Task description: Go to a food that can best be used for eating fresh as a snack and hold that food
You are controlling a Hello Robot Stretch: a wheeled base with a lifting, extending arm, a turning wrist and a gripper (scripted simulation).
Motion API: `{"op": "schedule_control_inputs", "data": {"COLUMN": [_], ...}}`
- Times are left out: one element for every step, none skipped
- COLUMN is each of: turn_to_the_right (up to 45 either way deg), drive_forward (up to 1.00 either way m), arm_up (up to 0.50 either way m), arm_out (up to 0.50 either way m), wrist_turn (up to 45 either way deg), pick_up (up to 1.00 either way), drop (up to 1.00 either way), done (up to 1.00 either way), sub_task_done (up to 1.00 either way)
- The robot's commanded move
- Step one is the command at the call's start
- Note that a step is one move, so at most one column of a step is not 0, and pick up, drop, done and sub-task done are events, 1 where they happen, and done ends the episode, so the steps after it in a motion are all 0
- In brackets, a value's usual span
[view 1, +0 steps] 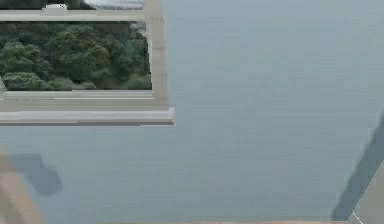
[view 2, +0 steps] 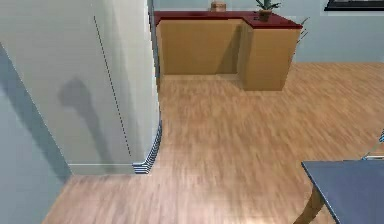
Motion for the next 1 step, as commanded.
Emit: {"op": "schedule_control_inputs", "data": {"turn_to_the_right": [-45.0], "drive_forward": [0.00], "arm_up": [0.00], "arm_out": [0.00], "wrist_turn": [0.0], "pick_up": [0.00], "drop": [0.00], "done": [0.00], "sub_task_done": [0.00]}}
